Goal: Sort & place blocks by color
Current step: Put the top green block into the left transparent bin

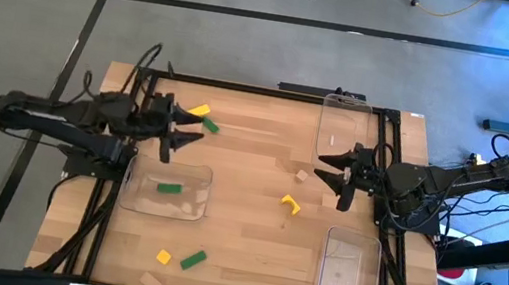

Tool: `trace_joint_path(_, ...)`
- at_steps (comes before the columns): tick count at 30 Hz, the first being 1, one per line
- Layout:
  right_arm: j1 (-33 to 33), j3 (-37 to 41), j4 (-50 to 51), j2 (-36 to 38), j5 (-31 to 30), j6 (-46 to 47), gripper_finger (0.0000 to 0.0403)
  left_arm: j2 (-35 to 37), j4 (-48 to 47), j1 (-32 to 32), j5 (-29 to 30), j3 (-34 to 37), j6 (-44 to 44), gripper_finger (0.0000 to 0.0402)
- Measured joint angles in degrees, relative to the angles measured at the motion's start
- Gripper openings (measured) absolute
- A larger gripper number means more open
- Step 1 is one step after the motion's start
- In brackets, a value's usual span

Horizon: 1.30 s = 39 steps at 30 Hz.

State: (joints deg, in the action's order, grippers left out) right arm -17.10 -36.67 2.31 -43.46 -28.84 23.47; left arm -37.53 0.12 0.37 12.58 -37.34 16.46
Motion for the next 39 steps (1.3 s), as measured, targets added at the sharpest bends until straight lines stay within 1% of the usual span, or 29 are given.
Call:
trace_joint_path(2,0.0,0.0,0.0,0.0,0.0,0.0,0.0225,0.4,2.7,-0.2,0.0,3.1,0.9,0.0226)
trace_joint_path(4,0.0,0.0,0.0,0.0,0.0,0.0,0.0225,0.4,3.5,-0.2,-0.1,4.5,1.0,0.0226)
trace_joint_path(10,0.0,0.0,0.0,0.0,0.0,0.0,0.0225,0.4,3.5,-0.2,-0.2,4.5,-0.5,0.0226)
trace_joint_path(25,0.0,0.0,0.0,0.0,0.1,0.0,0.0225,0.4,3.4,-0.2,0.0,4.5,-0.5,0.0226)
trace_joint_path(27,0.0,0.0,0.0,0.0,0.1,0.1,0.0225,0.4,3.4,-0.2,0.6,4.5,0.7,0.0226)
trace_joint_path(29,0.0,0.0,0.0,0.0,0.0,0.3,0.0225,0.2,3.3,0.1,2.4,4.4,4.6,0.0226)
trace_joint_path(31,0.0,0.0,0.0,0.0,0.0,0.3,0.0225,-2.2,3.0,1.2,2.7,3.0,5.9,0.0226)
trace_joint_path(33,0.0,0.0,0.0,0.0,0.0,0.3,0.0225,-5.5,-1.4,3.1,1.3,0.0,5.1,0.0226)
trace_joint_path(35,0.0,0.0,-0.4,0.0,0.0,0.4,0.0225,-9.3,-10.3,5.8,-0.2,-4.2,3.2,0.0226)
trace_joint_path(37,0.0,0.0,-1.0,0.0,0.0,0.4,0.0225,-14.6,-18.5,9.6,-3.3,-9.5,-1.0,0.0226)
trace_joint_path(39,0.0,0.0,-1.3,0.0,0.0,0.4,0.0225,-19.8,-27.3,13.4,-7.4,-13.8,-7.1,0.0226)
